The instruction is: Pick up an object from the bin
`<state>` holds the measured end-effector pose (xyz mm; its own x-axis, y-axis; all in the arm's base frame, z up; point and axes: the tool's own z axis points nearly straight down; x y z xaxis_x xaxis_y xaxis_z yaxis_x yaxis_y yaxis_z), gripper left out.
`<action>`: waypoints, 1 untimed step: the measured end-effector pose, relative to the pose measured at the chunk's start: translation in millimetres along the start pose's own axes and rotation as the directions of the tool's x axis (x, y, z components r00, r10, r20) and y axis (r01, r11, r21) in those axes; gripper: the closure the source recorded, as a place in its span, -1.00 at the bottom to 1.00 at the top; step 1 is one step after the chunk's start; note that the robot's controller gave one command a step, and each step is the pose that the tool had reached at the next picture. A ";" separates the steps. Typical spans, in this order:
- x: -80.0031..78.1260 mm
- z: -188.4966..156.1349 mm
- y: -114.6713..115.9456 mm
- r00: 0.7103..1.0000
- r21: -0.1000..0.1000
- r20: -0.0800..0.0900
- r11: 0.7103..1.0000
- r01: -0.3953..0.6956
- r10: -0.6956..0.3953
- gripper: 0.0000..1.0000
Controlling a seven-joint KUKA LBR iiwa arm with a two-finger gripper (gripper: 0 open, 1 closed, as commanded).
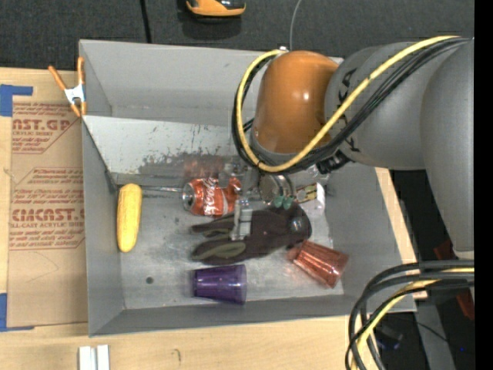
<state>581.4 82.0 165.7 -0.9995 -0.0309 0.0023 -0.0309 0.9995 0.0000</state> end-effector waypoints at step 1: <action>4.8 -64.6 -3.1 1.000 0.000 0.009 1.000 0.025 -0.025 -1.00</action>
Offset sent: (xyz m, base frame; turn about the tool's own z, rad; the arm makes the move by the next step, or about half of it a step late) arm 0.0075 -0.0095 -0.0957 -0.0250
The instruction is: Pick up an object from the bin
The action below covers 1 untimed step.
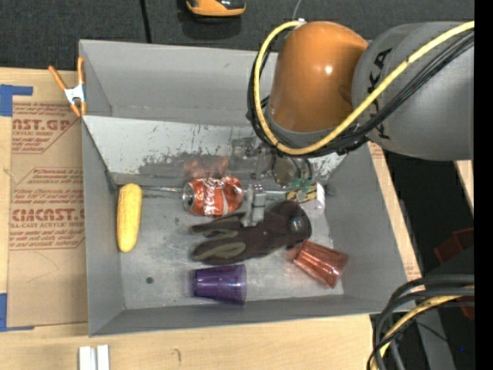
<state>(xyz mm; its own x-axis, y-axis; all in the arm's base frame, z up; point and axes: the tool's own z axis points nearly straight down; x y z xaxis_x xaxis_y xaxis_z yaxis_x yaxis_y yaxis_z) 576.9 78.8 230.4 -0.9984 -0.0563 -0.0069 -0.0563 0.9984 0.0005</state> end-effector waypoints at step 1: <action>-5.4 51.5 -1.5 1.000 -0.001 0.004 1.000 0.000 0.000 -1.00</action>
Offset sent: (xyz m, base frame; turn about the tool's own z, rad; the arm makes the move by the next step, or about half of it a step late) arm 0.0089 -0.0214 -0.1359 -0.1417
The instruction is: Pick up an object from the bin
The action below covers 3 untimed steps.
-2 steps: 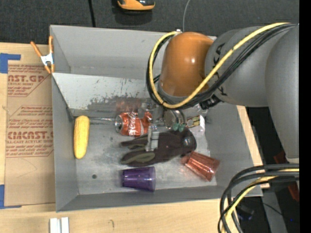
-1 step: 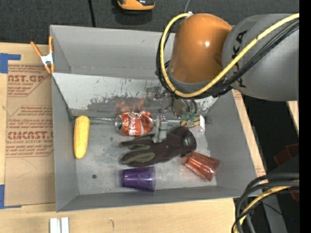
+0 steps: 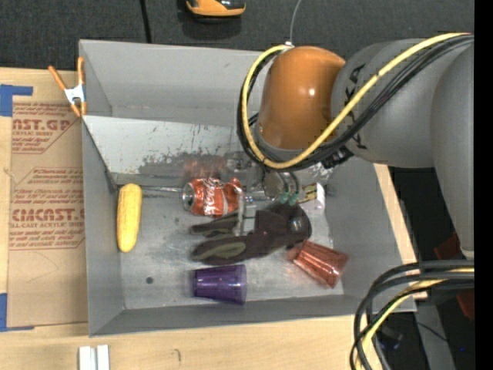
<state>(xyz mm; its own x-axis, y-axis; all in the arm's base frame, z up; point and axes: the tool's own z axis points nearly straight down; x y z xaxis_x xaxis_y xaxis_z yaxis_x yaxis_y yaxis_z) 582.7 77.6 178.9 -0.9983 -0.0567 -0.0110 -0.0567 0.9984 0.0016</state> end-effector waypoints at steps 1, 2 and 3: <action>-1.0 60.1 -12.1 0.994 0.000 -0.005 0.994 0.107 -0.107 -1.00; -5.3 91.3 -15.6 0.994 -0.002 -0.009 0.994 0.110 -0.110 1.00; -5.3 91.3 -15.6 0.994 -0.002 -0.009 0.994 0.110 -0.110 1.00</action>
Offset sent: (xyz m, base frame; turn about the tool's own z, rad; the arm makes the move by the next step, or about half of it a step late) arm 0.0065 -0.0168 -0.0924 -0.1097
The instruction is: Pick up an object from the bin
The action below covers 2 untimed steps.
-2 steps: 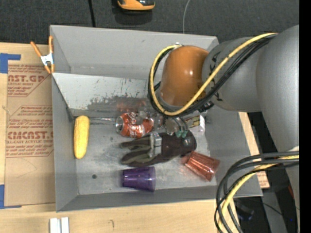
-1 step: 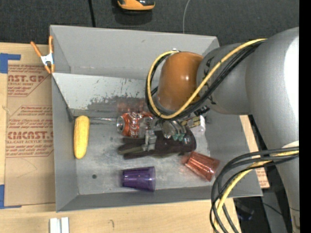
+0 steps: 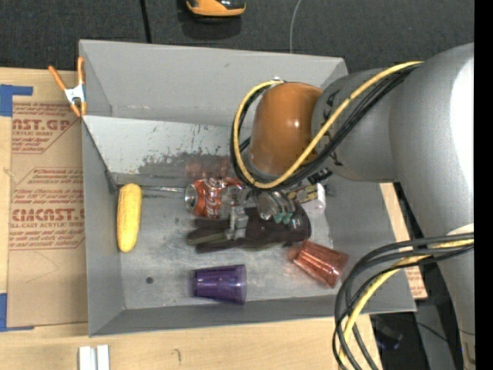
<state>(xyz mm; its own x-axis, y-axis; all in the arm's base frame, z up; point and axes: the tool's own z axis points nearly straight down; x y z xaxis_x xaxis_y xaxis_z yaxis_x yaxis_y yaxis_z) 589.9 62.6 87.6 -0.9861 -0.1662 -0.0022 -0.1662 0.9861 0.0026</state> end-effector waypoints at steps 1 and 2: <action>18.9 4.4 8.1 0.997 0.005 0.019 0.997 0.072 -0.073 1.00; 25.1 3.2 9.6 0.995 0.004 0.016 0.995 0.095 -0.096 1.00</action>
Offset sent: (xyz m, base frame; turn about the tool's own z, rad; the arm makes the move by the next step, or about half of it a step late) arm -0.0404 -0.0132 0.1397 -0.0490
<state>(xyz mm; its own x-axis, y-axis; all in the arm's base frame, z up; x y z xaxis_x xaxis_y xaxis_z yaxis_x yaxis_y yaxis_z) 563.5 67.9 84.4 -0.9656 -0.2595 -0.0180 -0.2596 0.9657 -0.0015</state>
